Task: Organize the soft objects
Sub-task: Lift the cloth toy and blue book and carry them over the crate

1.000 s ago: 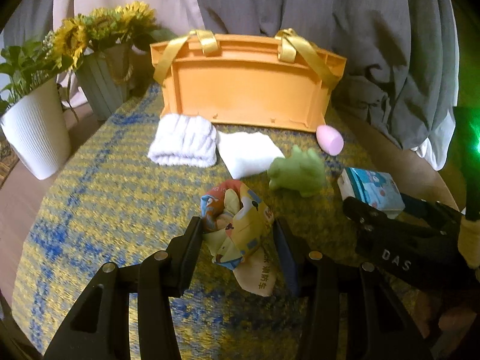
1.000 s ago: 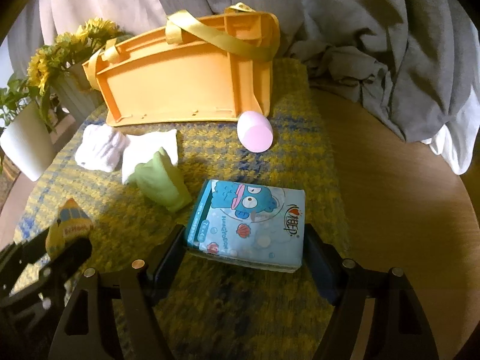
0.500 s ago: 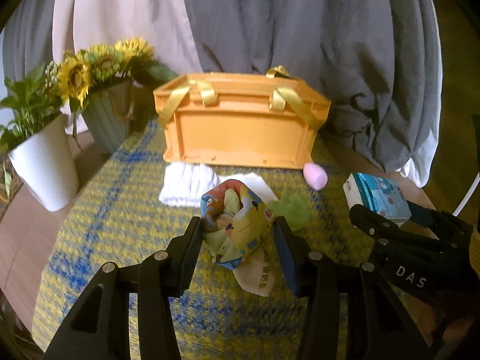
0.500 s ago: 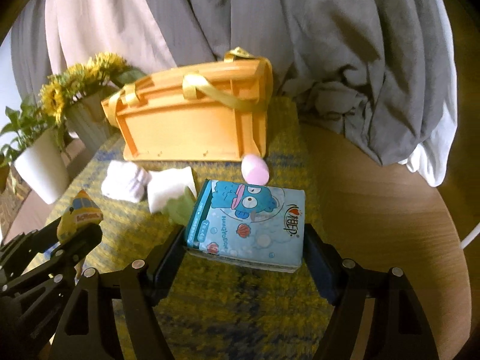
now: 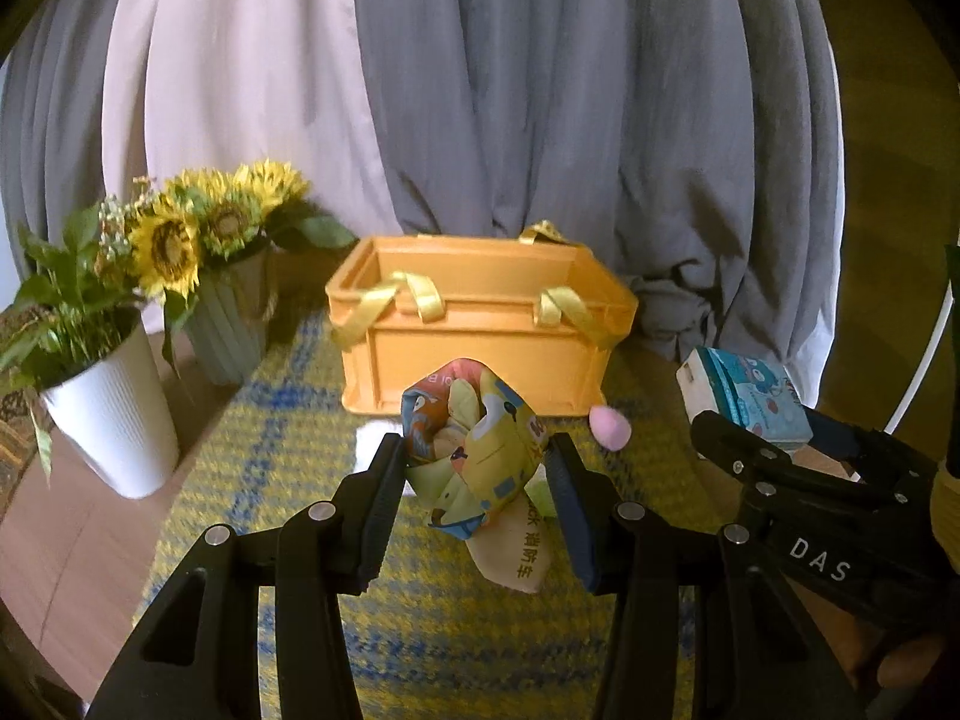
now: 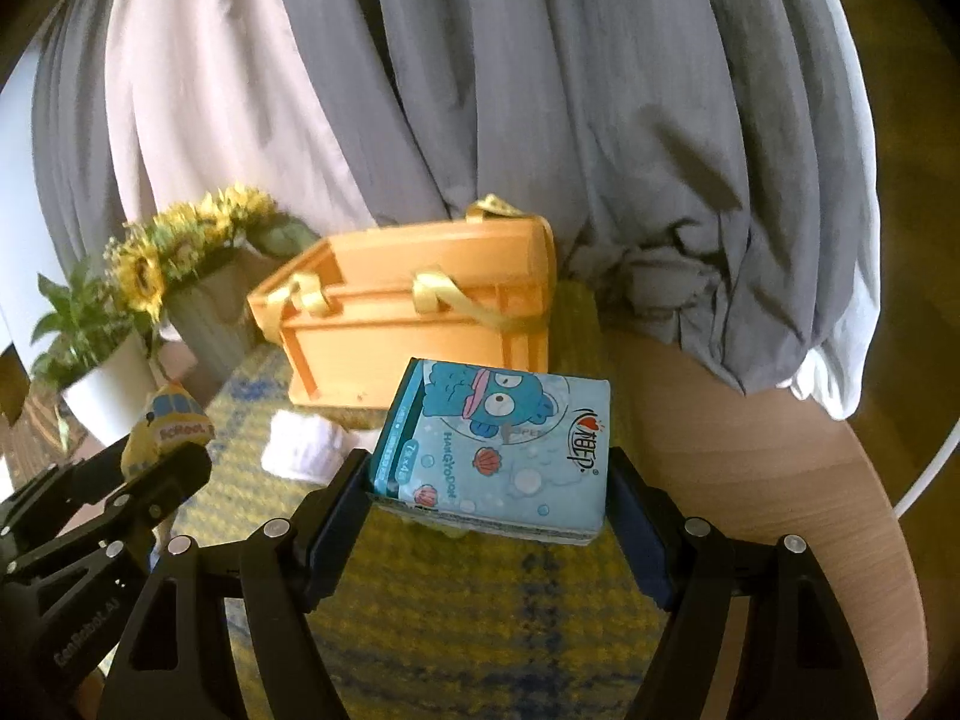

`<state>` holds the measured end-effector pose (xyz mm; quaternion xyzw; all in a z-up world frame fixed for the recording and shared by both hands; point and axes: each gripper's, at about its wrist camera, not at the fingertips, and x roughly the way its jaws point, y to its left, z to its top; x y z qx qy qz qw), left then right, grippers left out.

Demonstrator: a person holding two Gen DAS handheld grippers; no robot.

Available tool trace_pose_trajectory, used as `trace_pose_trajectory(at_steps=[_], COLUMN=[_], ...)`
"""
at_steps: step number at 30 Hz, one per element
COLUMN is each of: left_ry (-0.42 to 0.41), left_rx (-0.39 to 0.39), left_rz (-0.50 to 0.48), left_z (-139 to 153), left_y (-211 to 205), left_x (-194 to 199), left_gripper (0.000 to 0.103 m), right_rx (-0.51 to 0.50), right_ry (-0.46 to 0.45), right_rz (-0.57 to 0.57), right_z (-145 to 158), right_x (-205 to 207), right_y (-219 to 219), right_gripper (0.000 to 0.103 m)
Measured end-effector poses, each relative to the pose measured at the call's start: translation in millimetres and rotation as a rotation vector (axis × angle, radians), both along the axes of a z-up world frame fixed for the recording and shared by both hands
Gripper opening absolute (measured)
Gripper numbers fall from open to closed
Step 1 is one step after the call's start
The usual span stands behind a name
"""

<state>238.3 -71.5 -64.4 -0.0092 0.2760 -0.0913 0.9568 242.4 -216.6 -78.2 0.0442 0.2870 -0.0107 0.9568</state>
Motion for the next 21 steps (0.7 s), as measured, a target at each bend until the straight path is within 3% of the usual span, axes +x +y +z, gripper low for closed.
trace_pose_trajectory(at_steps=[13,21], left_ry=[-0.108,-0.137], left_rx=[-0.003,-0.01], left_rz=[-0.054,-0.084], left_z=[41,50], left_y=[28,38], left_x=[-2,4], left_gripper=[0.047,0.047], right_rx=[0.008,0.021], right_ry=[-0.109,-0.164], right_rz=[-0.014,-0.042], right_z=[35,47], right_x=[-11,-12], right_y=[32,43], right_gripper=[0.076,0.076])
